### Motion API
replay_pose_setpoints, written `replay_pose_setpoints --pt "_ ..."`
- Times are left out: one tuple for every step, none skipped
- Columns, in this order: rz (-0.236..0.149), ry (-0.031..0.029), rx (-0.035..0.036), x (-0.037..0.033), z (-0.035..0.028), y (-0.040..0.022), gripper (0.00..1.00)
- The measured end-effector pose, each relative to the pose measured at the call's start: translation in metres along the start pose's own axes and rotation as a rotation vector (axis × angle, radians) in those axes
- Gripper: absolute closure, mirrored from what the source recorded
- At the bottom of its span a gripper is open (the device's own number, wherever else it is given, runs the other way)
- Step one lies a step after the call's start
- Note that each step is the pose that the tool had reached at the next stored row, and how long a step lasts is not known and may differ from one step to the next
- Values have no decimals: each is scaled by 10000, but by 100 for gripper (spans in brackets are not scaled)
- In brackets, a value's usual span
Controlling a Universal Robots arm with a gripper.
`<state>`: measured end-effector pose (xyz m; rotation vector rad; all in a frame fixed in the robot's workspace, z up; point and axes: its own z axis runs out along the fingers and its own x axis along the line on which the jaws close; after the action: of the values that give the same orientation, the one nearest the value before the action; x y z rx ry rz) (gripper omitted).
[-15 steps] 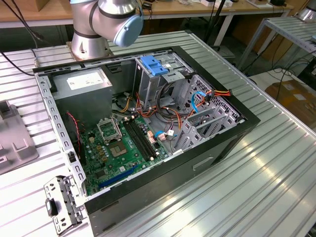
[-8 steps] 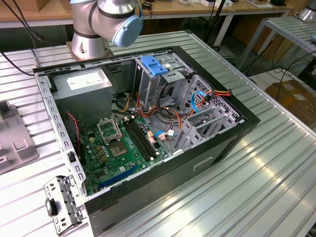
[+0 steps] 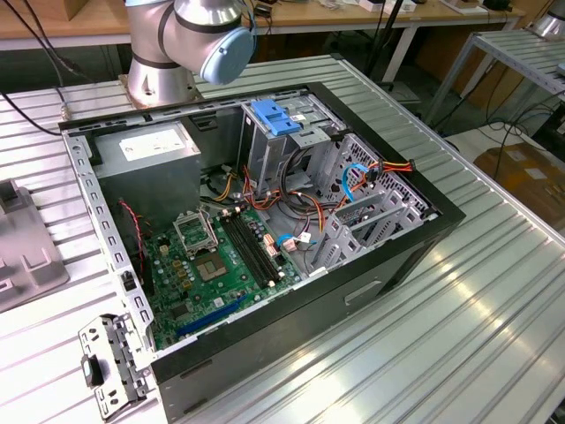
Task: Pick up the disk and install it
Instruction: 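Reach for the disk, then pick up the disk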
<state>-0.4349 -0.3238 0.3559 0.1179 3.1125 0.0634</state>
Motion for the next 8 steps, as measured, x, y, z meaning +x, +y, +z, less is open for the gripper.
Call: replay_pose_setpoints --pt "0 0 0 0 0 0 89" --pt "0 0 0 0 0 0 89" --pt "0 0 0 0 0 0 89" --pt "0 0 0 0 0 0 89" --pt "0 0 0 0 0 0 89" --pt "0 0 0 0 1 0 89" --pt "-5 1 0 0 1 0 89" --pt "-15 0 0 0 1 0 89"
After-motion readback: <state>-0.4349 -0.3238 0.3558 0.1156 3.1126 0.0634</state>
